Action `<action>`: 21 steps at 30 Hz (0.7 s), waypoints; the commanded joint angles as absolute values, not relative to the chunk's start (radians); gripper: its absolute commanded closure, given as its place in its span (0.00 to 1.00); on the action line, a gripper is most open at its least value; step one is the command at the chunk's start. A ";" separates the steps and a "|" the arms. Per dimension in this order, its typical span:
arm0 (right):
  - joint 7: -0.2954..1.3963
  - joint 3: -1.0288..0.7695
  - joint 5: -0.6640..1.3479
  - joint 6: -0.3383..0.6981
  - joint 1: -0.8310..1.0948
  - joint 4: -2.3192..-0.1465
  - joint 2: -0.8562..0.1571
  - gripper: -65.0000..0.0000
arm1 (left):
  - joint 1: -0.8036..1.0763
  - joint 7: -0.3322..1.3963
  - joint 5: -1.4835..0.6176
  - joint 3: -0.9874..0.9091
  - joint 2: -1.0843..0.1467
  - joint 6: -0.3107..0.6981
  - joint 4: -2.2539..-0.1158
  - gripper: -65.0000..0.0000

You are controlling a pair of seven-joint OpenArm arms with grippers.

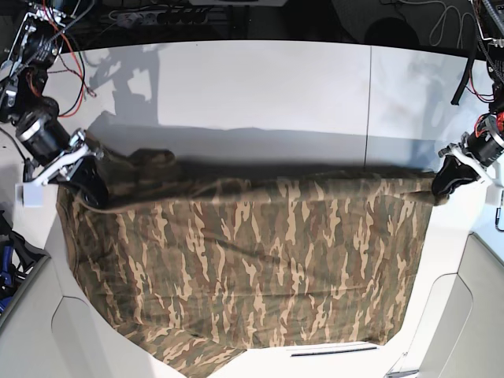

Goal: Fold the T-shirt properly
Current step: 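Lift the shirt with both grippers and fold it over toward the hem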

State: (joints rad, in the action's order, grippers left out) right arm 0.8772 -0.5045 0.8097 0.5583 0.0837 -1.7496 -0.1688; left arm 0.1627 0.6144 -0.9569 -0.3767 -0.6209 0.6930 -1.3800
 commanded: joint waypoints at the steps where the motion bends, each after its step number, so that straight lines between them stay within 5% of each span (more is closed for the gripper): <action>1: 0.845 -0.510 0.812 0.557 0.054 -1.755 -0.180 1.00 | 0.149 0.567 -0.955 -0.387 -0.648 0.698 -1.393 1.00; 21: 0.811 -0.489 0.769 0.573 -0.228 -1.359 -0.180 1.00 | 0.046 0.459 -0.721 -0.378 -0.559 0.698 -1.392 1.00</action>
State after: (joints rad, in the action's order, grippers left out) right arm 0.8417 -0.4873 0.7486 0.5617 -0.2016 -1.3415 -0.1661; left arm 0.0658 0.4904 -0.7044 -0.3706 -0.5320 0.6971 -1.3792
